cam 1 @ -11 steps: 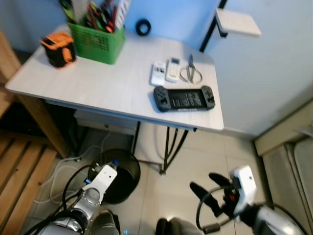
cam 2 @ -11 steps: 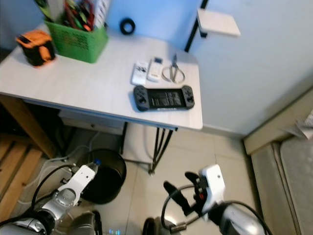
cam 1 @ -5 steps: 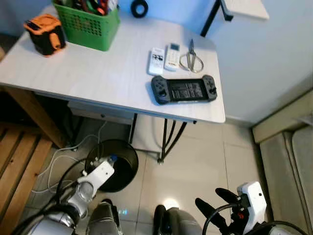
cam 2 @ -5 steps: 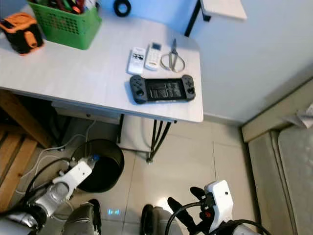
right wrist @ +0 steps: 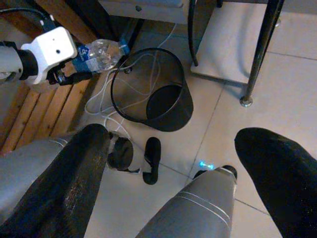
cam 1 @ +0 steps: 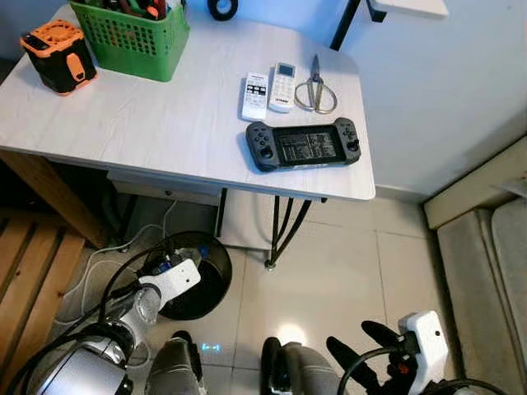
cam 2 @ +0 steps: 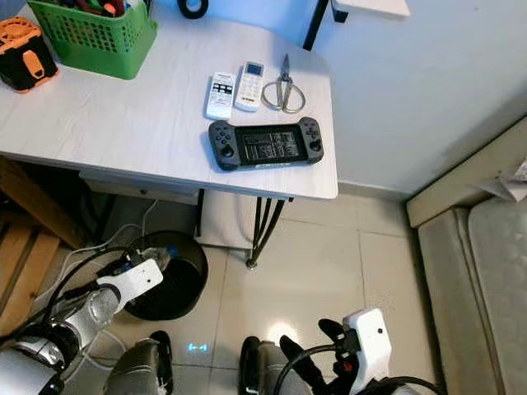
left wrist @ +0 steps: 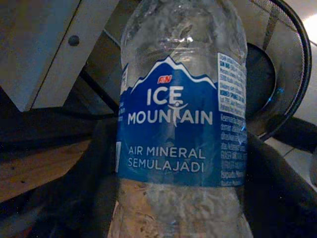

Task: Clean up the room

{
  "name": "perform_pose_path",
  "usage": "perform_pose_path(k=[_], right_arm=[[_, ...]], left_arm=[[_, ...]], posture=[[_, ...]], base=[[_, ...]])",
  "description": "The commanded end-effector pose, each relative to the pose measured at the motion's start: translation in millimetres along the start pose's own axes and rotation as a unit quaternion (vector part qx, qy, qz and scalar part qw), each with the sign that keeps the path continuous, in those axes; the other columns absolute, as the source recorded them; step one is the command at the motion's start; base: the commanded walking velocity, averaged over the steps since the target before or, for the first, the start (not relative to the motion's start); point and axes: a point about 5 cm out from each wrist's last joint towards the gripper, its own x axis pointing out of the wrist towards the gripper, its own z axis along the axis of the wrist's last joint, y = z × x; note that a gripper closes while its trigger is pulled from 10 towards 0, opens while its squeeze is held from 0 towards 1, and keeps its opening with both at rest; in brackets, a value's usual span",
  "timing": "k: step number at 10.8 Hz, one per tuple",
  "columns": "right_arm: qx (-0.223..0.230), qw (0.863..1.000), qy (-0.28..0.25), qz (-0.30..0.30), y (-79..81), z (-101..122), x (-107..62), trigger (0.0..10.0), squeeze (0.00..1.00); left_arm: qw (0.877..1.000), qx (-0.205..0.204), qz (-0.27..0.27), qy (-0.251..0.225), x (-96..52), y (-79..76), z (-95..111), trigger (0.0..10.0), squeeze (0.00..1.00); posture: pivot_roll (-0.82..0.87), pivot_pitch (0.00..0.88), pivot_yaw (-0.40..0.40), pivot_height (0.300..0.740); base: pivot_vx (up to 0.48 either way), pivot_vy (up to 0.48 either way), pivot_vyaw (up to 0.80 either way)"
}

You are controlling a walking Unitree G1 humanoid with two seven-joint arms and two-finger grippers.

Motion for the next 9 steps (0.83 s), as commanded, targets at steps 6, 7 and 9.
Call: perform_pose_path(k=[6, 7, 9], right_arm=[[0.009, 1.0, 0.006, -0.005, 0.7, -4.5, -0.3, 10.0, 0.59], [0.008, 1.0, 0.006, -0.005, -1.1, -4.5, 2.6, 10.0, 0.59], [0.001, 1.0, -0.019, -0.012, -6.8, 4.1, 13.3, 10.0, 0.59]], left_arm=[[0.999, 0.029, -0.033, -0.017, 0.9, -5.5, 8.3, 10.0, 1.0], [0.999, 0.019, -0.03, -0.023, 1.4, -3.2, 11.2, 10.0, 1.0], [0.996, -0.062, -0.014, -0.069, 1.7, 0.6, 26.0, 10.0, 0.0]], posture=[[-0.17, 0.274, -0.134, 0.716], [-0.16, 0.263, -0.125, 0.716], [-0.13, 0.212, -0.096, 0.716]], base=[[0.0, 0.0, 0.0], [0.0, 0.0, 0.0], [0.0, 0.0, 0.0]])
